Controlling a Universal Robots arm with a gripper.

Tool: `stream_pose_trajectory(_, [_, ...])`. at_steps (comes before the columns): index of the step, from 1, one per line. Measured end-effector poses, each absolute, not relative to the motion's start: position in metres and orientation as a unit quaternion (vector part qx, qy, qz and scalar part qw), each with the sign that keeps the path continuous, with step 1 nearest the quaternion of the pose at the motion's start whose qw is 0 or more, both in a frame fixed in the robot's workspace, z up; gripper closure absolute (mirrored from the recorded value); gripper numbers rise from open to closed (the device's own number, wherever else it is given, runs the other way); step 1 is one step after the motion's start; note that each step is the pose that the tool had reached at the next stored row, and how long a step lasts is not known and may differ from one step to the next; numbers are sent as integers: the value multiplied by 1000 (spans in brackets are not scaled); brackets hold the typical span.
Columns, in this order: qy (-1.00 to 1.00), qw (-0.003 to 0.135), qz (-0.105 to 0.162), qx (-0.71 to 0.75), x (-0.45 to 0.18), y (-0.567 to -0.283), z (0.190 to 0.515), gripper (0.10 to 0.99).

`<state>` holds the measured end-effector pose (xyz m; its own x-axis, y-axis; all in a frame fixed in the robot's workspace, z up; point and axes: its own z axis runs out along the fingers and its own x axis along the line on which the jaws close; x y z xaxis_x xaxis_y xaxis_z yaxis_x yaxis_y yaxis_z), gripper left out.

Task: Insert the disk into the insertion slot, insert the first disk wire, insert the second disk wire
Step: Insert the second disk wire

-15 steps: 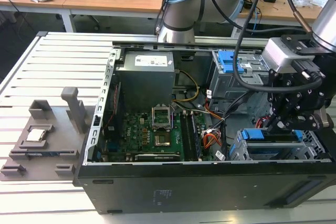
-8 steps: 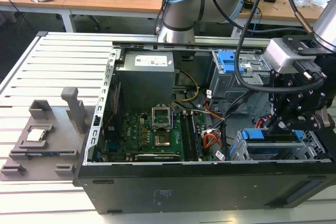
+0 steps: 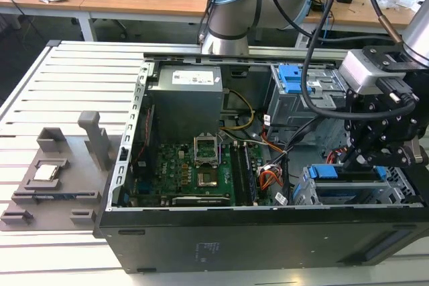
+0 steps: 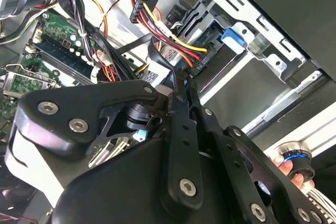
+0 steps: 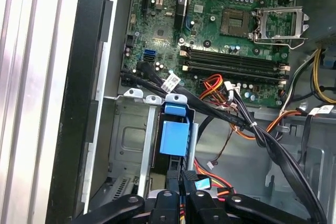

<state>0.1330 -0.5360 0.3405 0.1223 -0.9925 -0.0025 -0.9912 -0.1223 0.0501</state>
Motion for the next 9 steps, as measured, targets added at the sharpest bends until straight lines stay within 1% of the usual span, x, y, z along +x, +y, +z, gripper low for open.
stream_pose_trajectory(9, [-662,18,-17,749,133,-539,337,937])
